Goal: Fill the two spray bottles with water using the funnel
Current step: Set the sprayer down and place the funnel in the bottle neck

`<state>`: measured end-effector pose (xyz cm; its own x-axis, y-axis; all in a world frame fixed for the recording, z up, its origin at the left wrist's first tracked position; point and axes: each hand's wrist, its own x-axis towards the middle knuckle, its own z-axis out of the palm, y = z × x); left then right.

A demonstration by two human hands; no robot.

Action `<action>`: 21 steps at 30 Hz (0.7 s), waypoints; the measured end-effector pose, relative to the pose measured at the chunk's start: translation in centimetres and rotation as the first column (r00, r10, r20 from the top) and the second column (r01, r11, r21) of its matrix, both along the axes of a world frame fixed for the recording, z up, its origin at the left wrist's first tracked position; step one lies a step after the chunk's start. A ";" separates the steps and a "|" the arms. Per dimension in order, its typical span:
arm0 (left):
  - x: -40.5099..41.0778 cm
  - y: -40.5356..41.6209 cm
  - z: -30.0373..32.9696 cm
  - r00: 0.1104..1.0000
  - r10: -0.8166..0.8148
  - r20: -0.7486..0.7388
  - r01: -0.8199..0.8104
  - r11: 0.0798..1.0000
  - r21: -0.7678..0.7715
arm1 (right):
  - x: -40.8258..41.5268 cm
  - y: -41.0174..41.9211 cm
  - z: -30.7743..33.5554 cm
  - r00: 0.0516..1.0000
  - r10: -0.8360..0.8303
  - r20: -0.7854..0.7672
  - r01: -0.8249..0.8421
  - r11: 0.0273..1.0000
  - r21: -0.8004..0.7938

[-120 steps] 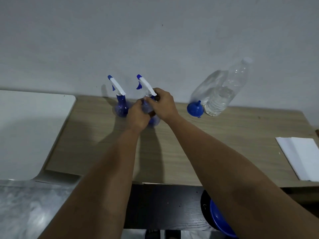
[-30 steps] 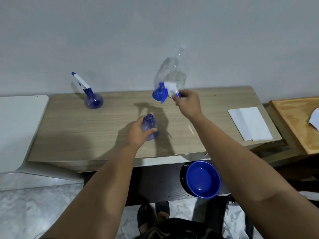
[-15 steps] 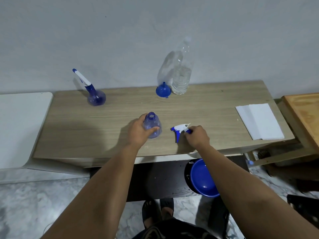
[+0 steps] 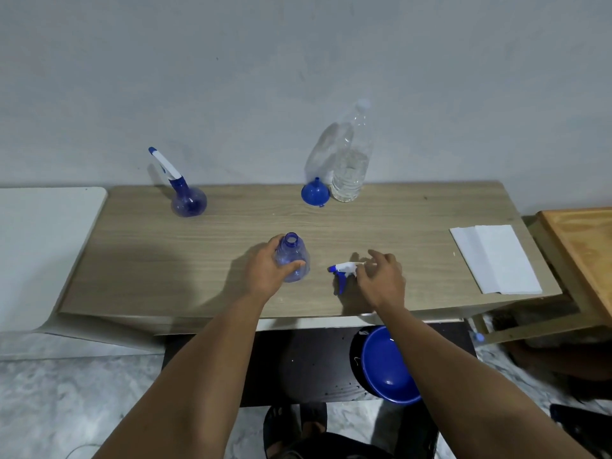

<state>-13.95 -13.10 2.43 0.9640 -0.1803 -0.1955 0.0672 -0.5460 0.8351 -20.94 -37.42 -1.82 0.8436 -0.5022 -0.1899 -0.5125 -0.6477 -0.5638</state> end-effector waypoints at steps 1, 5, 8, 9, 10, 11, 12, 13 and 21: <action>0.3 0.0 0.1 1.000 0.006 -0.001 -0.006 1.000 -0.005 | 1.0 0.2 0.6 0.999 0.014 0.030 -0.014 1.000 -0.015; 2.0 0.2 0.3 1.000 0.023 -0.012 -0.024 0.999 -0.037 | 7.5 1.4 3.7 0.985 0.141 0.098 -0.139 0.990 -0.030; 3.8 0.2 0.1 0.999 0.040 0.018 -0.039 0.998 -0.044 | 13.8 2.6 5.8 0.946 0.325 0.023 -0.323 0.945 -0.058; 4.6 0.1 -0.1 0.998 0.049 0.034 -0.047 0.998 -0.046 | 16.0 3.1 6.1 0.923 0.385 -0.022 -0.385 0.919 -0.089; 5.4 0.0 -0.3 0.998 0.052 0.045 -0.050 0.998 -0.043 | 18.0 3.6 6.2 0.897 0.435 -0.073 -0.441 0.889 -0.125; 6.2 -0.1 -0.5 0.997 0.051 0.058 -0.049 0.998 -0.035 | 19.9 4.3 6.1 0.872 0.473 -0.128 -0.489 0.858 -0.159; 7.0 -0.1 -0.7 0.996 0.051 0.069 -0.049 0.999 -0.023 | 21.5 4.9 5.9 0.849 0.495 -0.184 -0.525 0.829 -0.191; 7.7 -0.1 -1.0 0.996 0.051 0.075 -0.049 0.999 -0.021 | 22.9 5.5 5.5 0.829 0.504 -0.242 -0.553 0.803 -0.222; 9.5 0.0 -2.6 0.994 0.054 0.094 -0.046 0.995 -0.088 | 24.9 6.7 2.5 0.748 0.417 -0.516 -0.647 0.630 -0.429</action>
<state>-4.42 -13.12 -0.18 0.9858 -0.1434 -0.0871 0.0096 -0.4702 0.8825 4.01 -30.75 0.70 0.9284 -0.0887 -0.3608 -0.0466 -0.9912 0.1240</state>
